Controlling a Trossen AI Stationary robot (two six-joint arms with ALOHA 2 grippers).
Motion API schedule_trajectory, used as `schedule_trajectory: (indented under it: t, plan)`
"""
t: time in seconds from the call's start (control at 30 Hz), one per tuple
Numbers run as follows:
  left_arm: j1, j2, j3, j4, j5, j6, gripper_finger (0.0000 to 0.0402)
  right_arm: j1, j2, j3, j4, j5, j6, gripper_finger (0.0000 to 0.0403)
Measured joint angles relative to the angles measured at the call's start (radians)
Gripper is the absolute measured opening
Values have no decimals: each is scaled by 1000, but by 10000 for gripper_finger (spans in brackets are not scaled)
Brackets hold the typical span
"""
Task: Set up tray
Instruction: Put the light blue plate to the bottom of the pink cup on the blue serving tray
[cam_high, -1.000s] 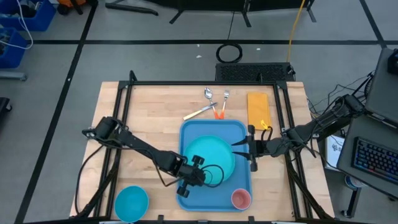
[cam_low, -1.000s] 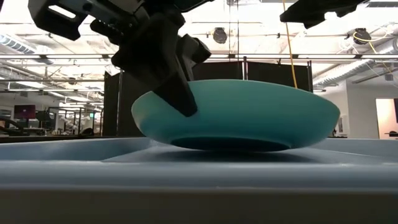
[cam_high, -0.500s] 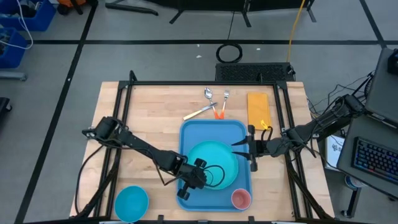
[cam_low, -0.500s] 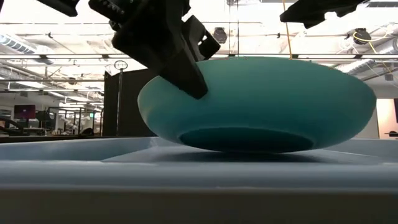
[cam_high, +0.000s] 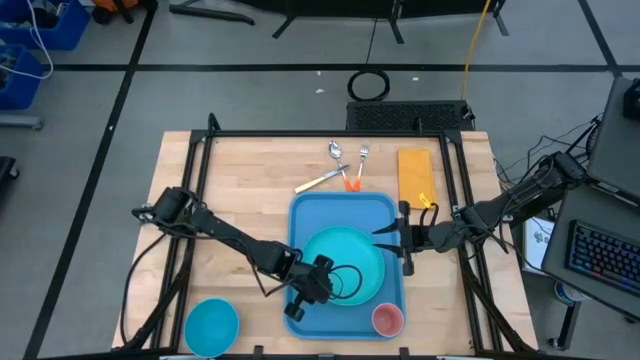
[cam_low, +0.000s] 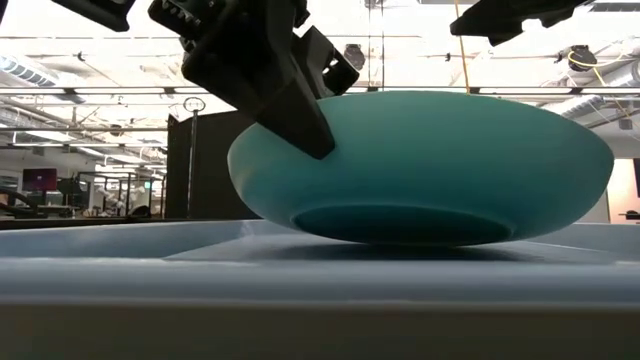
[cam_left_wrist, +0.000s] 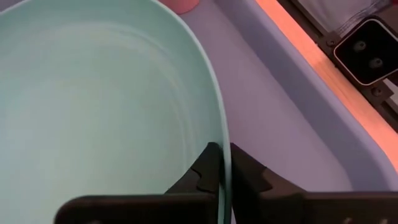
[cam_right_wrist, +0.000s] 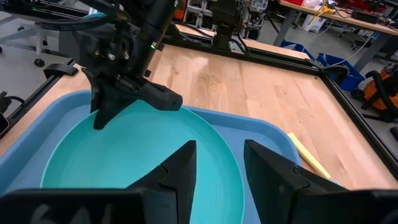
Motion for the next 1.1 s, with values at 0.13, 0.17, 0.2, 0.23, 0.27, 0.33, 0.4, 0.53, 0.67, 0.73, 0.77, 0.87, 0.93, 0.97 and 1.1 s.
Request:
schedule_trajectory:
  t: [0.13, 0.17, 0.2, 0.23, 0.27, 0.33, 0.4, 0.53, 0.67, 0.73, 0.77, 0.87, 0.93, 0.97, 1.1]
  plan:
    - [0, 0, -1, 12, 4, -3, 26, 0, 0, 0, 0, 0, 0, 123]
    - [0, 0, -1, 16, 4, -4, 26, 0, 0, 0, 0, 0, 0, 123]
    - [0, 0, -1, 17, 4, -5, 27, 0, 0, 0, 0, 0, 0, 123]
    - [0, 0, -1, 16, 4, -9, 28, 0, 0, 0, 0, 0, 0, 123]
    - [-1, 0, -1, 15, 4, -15, 29, 0, 0, 0, 0, 0, 0, 123]
    - [-1, 0, -1, 19, 9, -32, 30, 0, 0, 0, 0, 0, 0, 123]
    - [-1, 0, -1, 20, 25, -42, 31, 0, 0, 0, 0, 0, 0, 123]
    - [-1, 0, -1, 19, 49, -55, 32, 0, 0, 0, 0, 0, 0, 123]
    - [-1, 0, -1, 14, 53, -57, 41, 0, 0, 0, -1, 0, 0, 123]
    - [-1, 0, -4, 12, 57, -60, 56, 0, 0, 0, -1, 0, 0, 123]
    - [-1, 0, -6, 12, 57, -64, 65, 0, 0, 0, -1, 0, 0, 123]
    - [2, 0, -11, 12, 58, -85, 96, 0, 0, 0, -1, 0, 0, 123]
    - [3, 0, -11, 13, 57, -92, 116, 0, 0, 0, -1, 0, 0, 123]
    - [3, 0, -11, 15, 57, -91, 124, 0, 0, 0, -1, 0, 0, 123]
    - [3, 0, -11, 27, 45, -89, 152, 0, 0, 0, -1, 0, 0, 123]
